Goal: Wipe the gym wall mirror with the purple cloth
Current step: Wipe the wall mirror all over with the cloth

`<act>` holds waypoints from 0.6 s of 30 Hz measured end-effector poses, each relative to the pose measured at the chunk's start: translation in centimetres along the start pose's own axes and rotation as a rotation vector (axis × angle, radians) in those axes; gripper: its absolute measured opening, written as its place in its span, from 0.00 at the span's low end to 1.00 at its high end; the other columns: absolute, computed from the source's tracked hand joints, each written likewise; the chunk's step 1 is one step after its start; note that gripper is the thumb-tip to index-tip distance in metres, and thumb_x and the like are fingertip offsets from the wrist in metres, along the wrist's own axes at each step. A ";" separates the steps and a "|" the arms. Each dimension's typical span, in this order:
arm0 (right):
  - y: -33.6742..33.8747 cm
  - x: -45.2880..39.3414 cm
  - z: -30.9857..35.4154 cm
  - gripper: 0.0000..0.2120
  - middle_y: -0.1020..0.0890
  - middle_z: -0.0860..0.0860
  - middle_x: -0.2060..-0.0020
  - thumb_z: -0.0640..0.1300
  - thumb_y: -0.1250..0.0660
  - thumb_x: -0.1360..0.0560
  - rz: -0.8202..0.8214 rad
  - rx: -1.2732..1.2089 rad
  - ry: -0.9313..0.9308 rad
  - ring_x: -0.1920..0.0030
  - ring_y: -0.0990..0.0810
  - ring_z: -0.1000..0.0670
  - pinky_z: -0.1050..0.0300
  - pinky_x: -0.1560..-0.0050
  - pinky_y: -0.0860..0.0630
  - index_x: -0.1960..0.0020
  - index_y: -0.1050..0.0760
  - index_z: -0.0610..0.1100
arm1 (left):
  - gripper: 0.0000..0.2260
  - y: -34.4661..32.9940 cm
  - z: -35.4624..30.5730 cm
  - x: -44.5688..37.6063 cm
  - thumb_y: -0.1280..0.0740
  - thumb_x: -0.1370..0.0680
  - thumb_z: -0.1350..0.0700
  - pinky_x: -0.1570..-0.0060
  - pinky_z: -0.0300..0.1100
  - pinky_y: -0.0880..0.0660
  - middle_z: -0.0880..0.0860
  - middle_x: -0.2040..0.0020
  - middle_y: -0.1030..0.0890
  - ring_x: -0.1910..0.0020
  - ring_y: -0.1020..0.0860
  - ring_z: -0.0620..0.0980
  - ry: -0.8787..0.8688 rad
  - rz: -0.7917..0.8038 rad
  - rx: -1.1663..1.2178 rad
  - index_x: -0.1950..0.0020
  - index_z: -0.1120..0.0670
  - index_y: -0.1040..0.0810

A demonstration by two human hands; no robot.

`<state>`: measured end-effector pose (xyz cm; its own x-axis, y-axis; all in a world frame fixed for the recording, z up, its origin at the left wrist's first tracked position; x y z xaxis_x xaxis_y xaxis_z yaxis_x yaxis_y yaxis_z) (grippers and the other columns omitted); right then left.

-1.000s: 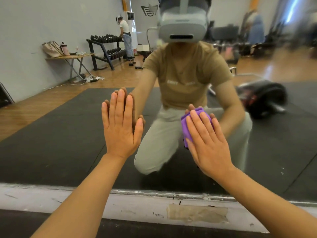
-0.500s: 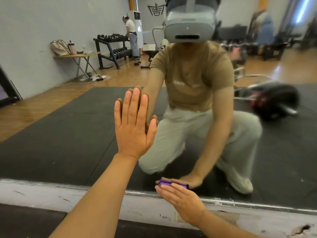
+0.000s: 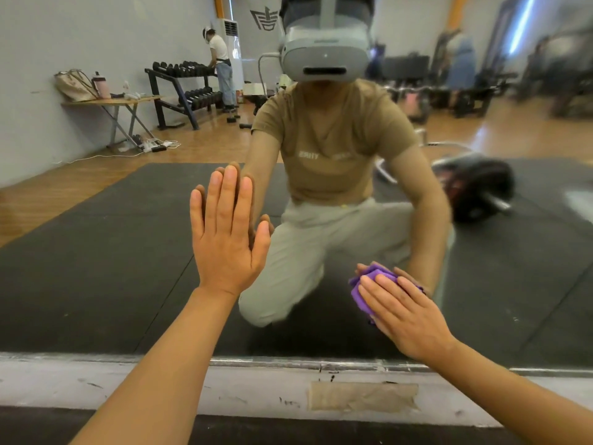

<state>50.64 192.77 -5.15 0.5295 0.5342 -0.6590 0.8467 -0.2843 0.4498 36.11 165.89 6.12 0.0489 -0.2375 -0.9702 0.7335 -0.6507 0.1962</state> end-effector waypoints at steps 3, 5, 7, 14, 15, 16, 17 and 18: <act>-1.5 4.0 1.3 0.25 0.54 0.46 0.18 0.45 0.58 0.13 0.091 -0.002 0.016 0.18 0.55 0.46 0.47 0.19 0.59 0.17 0.55 0.42 | 0.27 0.1 0.0 0.1 0.50 0.14 0.48 0.21 0.54 0.56 0.47 0.17 0.59 0.18 0.56 0.49 0.002 0.007 0.011 0.17 0.53 0.54; -2.4 7.7 2.6 0.25 0.56 0.47 0.18 0.43 0.63 0.14 0.196 0.006 0.121 0.18 0.57 0.46 0.48 0.20 0.61 0.17 0.58 0.42 | 0.27 0.1 0.1 0.0 0.49 0.14 0.48 0.21 0.54 0.56 0.47 0.17 0.59 0.18 0.56 0.49 -0.002 0.009 0.007 0.17 0.54 0.54; -2.8 10.4 3.1 0.27 0.56 0.47 0.18 0.39 0.62 0.16 0.275 0.000 0.189 0.18 0.57 0.47 0.48 0.20 0.63 0.17 0.59 0.42 | 0.27 0.0 0.0 -0.1 0.50 0.14 0.48 0.21 0.54 0.56 0.47 0.17 0.59 0.18 0.56 0.49 0.011 0.013 0.000 0.18 0.56 0.51; -3.1 11.4 3.4 0.29 0.56 0.49 0.18 0.39 0.57 0.18 0.297 -0.016 0.209 0.18 0.58 0.49 0.49 0.20 0.62 0.17 0.59 0.43 | 0.25 0.1 0.0 -0.1 0.48 0.14 0.50 0.21 0.55 0.56 0.64 0.23 0.42 0.18 0.55 0.50 0.043 0.001 -0.013 0.21 0.63 0.43; -2.8 11.3 3.1 0.28 0.56 0.49 0.18 0.38 0.60 0.16 0.297 -0.016 0.216 0.18 0.58 0.49 0.50 0.20 0.62 0.17 0.59 0.43 | 0.25 0.1 0.0 0.0 0.47 0.15 0.50 0.21 0.55 0.56 0.65 0.23 0.41 0.18 0.55 0.50 0.043 0.000 -0.016 0.21 0.63 0.43; -2.5 11.0 2.6 0.26 0.56 0.49 0.18 0.38 0.63 0.16 0.294 -0.019 0.219 0.18 0.58 0.49 0.50 0.20 0.62 0.17 0.59 0.43 | 0.26 0.0 0.0 0.1 0.47 0.15 0.50 0.21 0.55 0.55 0.65 0.23 0.41 0.18 0.55 0.51 0.042 -0.004 -0.016 0.21 0.63 0.43; -2.1 10.6 2.2 0.26 0.56 0.49 0.18 0.39 0.64 0.15 0.278 -0.022 0.205 0.18 0.57 0.50 0.50 0.20 0.62 0.17 0.59 0.43 | 0.26 0.0 0.0 0.1 0.47 0.15 0.51 0.21 0.55 0.55 0.66 0.23 0.40 0.18 0.55 0.51 0.041 -0.009 -0.017 0.21 0.63 0.43; -1.8 9.7 1.5 0.26 0.56 0.49 0.18 0.40 0.62 0.15 0.246 -0.024 0.166 0.18 0.57 0.50 0.50 0.20 0.61 0.17 0.58 0.44 | 0.26 0.1 0.0 0.2 0.46 0.15 0.51 0.21 0.55 0.55 0.66 0.23 0.40 0.18 0.54 0.51 0.041 -0.015 -0.020 0.21 0.63 0.43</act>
<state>54.36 197.31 -13.26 0.7009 0.5749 -0.4222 0.6917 -0.4034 0.5990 36.17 165.77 5.99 0.0657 -0.1976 -0.9781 0.7481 -0.6389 0.1793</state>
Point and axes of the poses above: each hand's wrist, its own x-axis away from the middle knuckle, its own y-axis out of the back of the hand, z = x × y, the point moved 2 cm from there along -x, towards the middle knuckle
